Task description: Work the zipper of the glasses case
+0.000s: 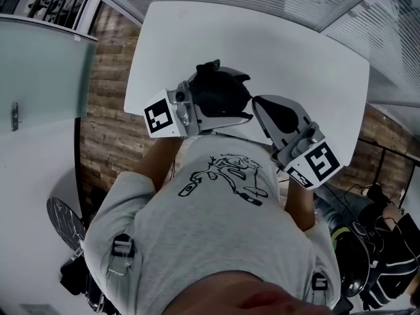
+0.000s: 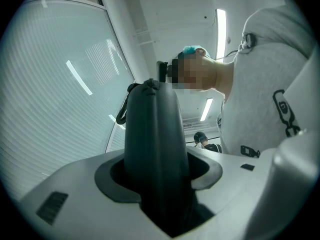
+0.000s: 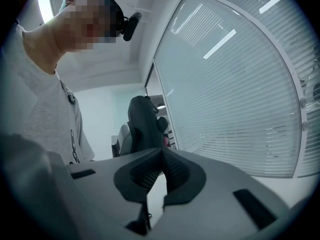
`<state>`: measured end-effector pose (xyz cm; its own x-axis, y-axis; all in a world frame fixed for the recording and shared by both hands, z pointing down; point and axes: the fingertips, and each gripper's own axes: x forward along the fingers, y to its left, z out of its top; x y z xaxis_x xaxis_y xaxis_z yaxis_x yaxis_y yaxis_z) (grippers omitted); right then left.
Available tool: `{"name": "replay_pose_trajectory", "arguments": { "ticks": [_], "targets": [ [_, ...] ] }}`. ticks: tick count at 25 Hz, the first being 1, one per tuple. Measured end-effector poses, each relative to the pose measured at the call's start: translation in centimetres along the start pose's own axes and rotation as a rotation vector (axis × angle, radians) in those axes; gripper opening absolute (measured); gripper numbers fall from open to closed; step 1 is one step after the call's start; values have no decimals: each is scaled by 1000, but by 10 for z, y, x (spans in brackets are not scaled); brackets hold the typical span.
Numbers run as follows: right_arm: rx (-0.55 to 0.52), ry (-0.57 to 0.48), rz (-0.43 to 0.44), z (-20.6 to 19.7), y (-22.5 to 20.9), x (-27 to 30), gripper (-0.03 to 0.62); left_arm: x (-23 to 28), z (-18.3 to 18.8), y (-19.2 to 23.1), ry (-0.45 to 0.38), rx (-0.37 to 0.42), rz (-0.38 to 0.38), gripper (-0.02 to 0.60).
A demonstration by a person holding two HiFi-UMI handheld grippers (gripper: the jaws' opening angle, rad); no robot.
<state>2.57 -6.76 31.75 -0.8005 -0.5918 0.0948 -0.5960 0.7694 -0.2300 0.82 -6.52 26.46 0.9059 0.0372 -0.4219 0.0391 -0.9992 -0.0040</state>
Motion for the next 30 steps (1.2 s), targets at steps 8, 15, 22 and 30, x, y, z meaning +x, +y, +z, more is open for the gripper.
{"name": "replay_pose_trajectory", "arguments": {
  "ticks": [8,15,22,30],
  "targets": [
    [25,1,17,-5,0,1,5,-1,7,2,-36,-14,9,250],
    [43,1,43,-6,0,1,5,-2,9,3,-60,-28,-1,250],
    [179,-27,108,-14,-2,1,5,-4,7,3,-86,-29,-10,250],
    [322,-80,177,-21,-4,2,5,-6,6,2,-124,-27,-18,250]
  ]
}}
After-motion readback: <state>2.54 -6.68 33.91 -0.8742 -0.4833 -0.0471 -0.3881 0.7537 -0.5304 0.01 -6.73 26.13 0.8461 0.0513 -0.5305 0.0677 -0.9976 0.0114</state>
